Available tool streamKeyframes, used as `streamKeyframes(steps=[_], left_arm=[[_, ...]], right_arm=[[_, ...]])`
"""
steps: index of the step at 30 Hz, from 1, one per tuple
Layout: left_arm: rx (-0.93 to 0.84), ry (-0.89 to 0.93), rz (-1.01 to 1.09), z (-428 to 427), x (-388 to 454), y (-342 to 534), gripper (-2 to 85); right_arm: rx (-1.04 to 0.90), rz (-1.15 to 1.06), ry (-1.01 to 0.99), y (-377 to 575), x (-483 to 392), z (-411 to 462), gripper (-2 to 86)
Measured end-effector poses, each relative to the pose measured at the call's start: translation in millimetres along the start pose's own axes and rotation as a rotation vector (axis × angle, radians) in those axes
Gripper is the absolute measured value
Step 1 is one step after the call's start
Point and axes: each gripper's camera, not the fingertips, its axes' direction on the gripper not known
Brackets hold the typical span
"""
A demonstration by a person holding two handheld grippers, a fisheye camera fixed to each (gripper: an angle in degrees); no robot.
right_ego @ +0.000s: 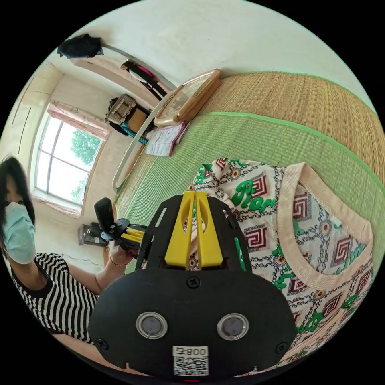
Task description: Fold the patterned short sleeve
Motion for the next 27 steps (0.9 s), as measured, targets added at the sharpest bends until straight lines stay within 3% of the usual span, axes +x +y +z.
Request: streamKeyframes(steps=[5,11,18,24,27], left_arm=[[0.020,-0.013,-0.052,-6.3,-6.2,-1.8,0.3],[0.035,0.004,-0.058,-12.9,-7.6,-3.9,0.1],[0.046,-0.031,-0.095,-22.3,-7.7,-4.2,0.1],[0.048,-0.035,-0.127,-27.7,-6.6,-4.5,0.1],[0.046,-0.040,-0.131,-30.3,-3.3,-4.8,0.2]], right_arm=[[-0.134,-0.067,0.191,-50.5,-21.6,76.7,0.1],[-0.142,-0.086,0.192,-71.3,-29.1,107.2,0.1],[-0.102,-0.110,0.131,-27.9,-52.7,103.1,0.1],[-0.248,-0.132,0.133,29.6,-75.7,161.0,0.1],[-0.228,-0.134,0.117,35.1,-77.3,177.3,0.1]])
